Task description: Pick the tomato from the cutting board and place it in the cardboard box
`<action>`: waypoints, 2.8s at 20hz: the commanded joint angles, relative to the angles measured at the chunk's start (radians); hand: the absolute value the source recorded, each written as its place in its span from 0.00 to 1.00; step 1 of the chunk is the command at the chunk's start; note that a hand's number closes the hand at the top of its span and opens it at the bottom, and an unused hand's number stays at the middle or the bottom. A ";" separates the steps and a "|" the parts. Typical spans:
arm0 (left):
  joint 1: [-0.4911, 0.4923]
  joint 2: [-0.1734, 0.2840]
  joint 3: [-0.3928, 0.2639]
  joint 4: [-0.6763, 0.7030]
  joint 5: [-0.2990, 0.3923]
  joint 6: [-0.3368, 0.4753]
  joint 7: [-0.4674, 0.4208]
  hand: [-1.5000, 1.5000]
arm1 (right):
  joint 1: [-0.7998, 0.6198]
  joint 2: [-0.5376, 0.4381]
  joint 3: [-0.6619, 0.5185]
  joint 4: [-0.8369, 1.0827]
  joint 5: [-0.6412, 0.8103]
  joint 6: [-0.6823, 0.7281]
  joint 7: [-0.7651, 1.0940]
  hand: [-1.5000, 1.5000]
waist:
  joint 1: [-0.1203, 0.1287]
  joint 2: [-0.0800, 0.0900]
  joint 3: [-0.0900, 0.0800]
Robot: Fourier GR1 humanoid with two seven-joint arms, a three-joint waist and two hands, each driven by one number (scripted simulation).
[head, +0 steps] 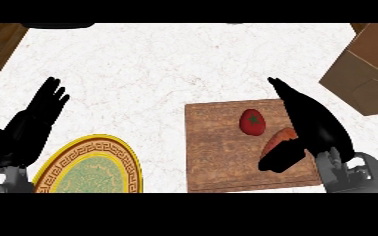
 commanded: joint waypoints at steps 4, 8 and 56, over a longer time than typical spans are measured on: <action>0.040 0.004 0.028 -0.046 0.000 -0.029 0.007 0.50 | -0.058 0.073 -0.037 0.104 0.026 0.078 0.081 0.00 | 0.004 0.001 0.001; -0.048 0.028 0.078 0.031 0.030 -0.062 0.032 0.50 | 0.020 0.089 0.000 0.032 0.118 0.047 0.055 0.00 | -0.005 0.000 0.001; -0.005 -0.075 0.109 -0.025 -0.080 -0.102 0.050 0.50 | 0.008 0.382 -0.127 0.435 0.435 0.201 -0.133 0.00 | -0.001 0.001 0.001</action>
